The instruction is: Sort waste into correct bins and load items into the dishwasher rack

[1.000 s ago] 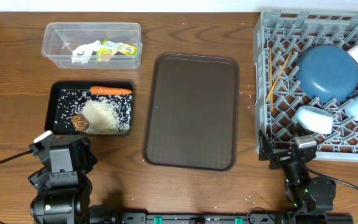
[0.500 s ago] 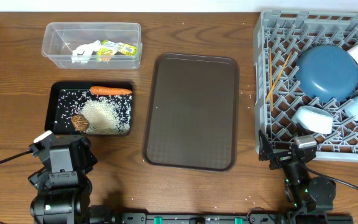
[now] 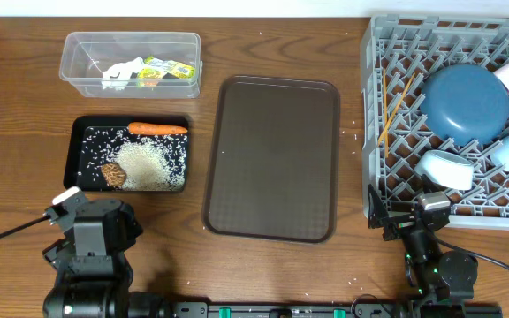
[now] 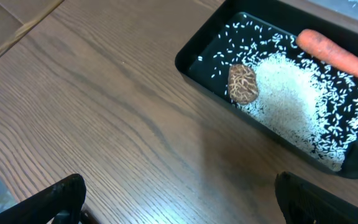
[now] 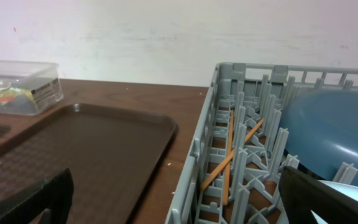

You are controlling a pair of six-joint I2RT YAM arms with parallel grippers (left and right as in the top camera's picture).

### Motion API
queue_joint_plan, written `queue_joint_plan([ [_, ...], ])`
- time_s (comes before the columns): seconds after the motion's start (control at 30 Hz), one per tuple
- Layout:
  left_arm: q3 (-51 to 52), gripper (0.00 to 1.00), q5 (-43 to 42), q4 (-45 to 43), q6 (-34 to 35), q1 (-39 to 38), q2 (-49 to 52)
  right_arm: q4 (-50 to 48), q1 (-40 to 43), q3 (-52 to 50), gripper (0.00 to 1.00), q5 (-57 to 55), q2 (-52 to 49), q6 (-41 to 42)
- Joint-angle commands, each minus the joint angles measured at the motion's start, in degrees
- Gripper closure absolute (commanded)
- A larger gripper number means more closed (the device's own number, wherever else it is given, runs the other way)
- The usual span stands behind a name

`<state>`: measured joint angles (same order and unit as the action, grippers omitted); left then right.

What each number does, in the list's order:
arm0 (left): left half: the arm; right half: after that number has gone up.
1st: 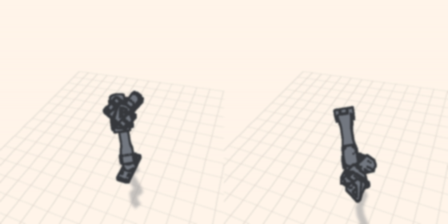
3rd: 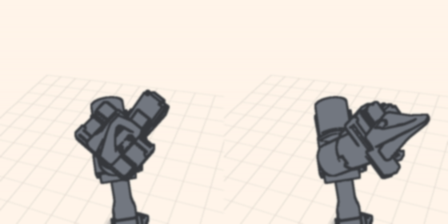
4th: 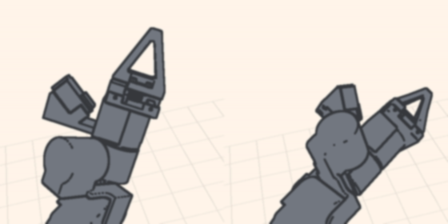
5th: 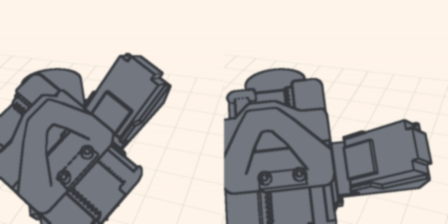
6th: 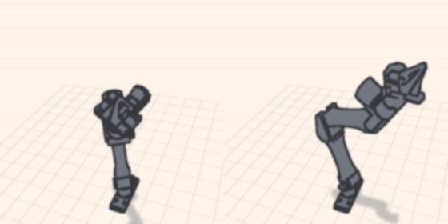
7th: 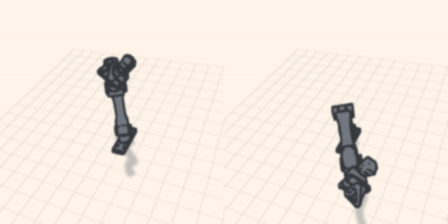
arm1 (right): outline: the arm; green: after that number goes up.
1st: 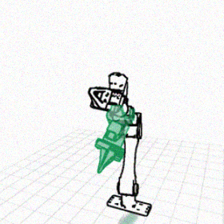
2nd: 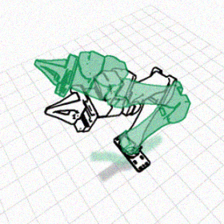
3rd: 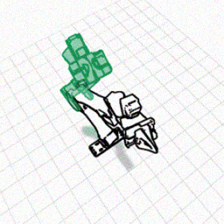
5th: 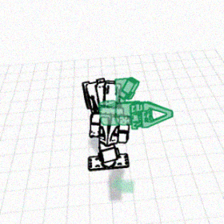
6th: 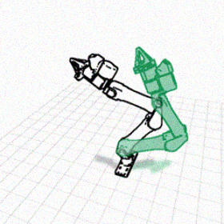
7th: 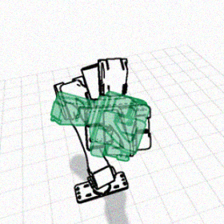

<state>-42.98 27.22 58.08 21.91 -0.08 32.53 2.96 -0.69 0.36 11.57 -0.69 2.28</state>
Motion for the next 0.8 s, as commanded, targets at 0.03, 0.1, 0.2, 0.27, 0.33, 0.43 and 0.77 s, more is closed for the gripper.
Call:
queue_joint_plan([
  [0.03,-0.04,0.02,0.68,0.11,-1.33,-0.17,-2.14,0.31,0.68,-0.04,0.01,-0.59,0.39,-1.11],
  [0.1,-0.04,0.02,0.68,0.11,-1.36,-0.17,-3.13,0.31,0.68,-0.04,0.01,-0.59,0.42,-1.11],
  [0.2,0.02,0.02,-0.28,0.48,-1.25,-0.61,-4.92,0.31,0.68,-0.04,0.01,-0.61,0.39,-1.11],
  [0.27,0.2,0.02,-2.78,0.33,-1.05,-1.4,-6.36,0.31,0.68,-0.04,0.01,-0.61,0.39,-1.11],
  [0.33,1.09,0.02,-5.38,-1.42,-1.07,-2.45,-8.17,0.31,0.68,-0.04,0.01,-0.61,0.39,-1.11],
  [0.43,3.72,0.02,-9.07,-6.67,-1.09,-4.02,-11.13,0.31,0.68,-0.04,0.01,-0.61,0.39,-1.09],
  [0.77,26.18,0.02,-20.09,-33.53,-2.08,-4.87,-23.52,0.31,0.68,-0.04,0.01,-0.61,0.37,-1.11],
])
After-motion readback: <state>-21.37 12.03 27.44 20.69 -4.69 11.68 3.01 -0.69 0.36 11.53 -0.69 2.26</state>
